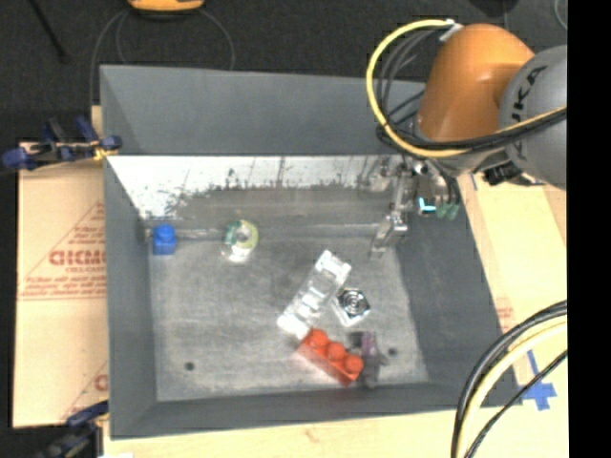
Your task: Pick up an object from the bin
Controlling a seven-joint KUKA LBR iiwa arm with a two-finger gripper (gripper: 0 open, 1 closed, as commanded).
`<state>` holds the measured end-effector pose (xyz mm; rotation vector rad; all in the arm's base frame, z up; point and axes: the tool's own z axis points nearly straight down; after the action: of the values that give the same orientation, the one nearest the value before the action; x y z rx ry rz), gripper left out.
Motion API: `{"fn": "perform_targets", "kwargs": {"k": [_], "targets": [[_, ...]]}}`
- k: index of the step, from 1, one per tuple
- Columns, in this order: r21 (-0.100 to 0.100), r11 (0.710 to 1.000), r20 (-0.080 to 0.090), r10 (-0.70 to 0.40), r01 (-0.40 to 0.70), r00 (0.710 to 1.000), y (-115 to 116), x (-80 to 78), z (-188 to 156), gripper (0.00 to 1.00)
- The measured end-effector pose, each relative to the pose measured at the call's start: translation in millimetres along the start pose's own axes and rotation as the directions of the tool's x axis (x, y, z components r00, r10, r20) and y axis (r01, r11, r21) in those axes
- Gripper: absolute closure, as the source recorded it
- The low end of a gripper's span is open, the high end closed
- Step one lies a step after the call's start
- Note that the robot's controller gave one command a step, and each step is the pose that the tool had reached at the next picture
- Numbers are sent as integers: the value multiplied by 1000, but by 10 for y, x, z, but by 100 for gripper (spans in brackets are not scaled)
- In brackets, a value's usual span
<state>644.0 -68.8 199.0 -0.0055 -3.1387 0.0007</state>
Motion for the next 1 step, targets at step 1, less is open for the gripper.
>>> {"fn": "perform_targets", "kwargs": {"k": [1], "targets": [[3, 998, 18, -56, 56, 998, -67, 209, 1023, 0]]}}
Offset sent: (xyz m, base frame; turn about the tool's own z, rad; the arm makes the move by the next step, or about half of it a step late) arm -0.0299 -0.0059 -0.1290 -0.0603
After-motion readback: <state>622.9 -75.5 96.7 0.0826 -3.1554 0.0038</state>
